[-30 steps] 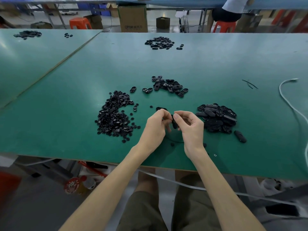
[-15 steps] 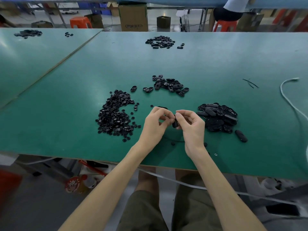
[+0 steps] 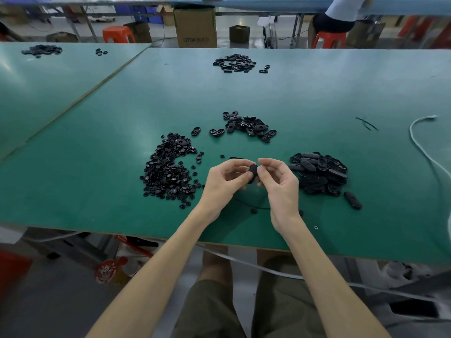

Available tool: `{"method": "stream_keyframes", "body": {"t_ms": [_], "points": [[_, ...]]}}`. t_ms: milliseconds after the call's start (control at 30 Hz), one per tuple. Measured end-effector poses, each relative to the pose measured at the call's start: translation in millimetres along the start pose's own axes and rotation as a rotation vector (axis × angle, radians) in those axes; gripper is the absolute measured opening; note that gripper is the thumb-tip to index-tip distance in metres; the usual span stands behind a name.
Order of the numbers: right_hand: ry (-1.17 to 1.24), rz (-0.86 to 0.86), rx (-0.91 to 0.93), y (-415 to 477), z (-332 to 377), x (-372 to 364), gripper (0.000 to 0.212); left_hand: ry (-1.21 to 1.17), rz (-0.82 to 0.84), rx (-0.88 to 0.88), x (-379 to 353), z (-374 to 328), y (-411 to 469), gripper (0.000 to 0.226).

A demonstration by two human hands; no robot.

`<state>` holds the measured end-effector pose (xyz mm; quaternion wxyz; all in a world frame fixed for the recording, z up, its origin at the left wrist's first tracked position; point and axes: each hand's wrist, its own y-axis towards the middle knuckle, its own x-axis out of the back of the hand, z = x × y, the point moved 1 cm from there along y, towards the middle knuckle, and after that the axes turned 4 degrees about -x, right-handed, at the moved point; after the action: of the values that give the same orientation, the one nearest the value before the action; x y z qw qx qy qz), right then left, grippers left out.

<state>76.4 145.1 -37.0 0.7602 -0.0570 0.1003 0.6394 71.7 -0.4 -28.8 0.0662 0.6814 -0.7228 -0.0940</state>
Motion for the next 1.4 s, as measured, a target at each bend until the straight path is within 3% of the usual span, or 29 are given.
{"method": "stream_keyframes", "body": {"t_ms": [333, 834, 1400], "points": [[-0.022, 0.032, -0.026, -0.8, 1.6, -2.2, 0.014, -0.090, -0.002, 0.004, 3.5, -1.2, 0.0, 0.028], [-0.014, 0.042, -0.007, -2.4, 5.3, -0.9, 0.016, -0.125, -0.001, 0.022, 2.3, -0.8, 0.2, 0.022], [-0.051, 0.113, 0.028, -0.3, 1.4, -1.6, 0.020, -0.038, -0.051, 0.013, 2.6, 4.7, 2.2, 0.029]]}}
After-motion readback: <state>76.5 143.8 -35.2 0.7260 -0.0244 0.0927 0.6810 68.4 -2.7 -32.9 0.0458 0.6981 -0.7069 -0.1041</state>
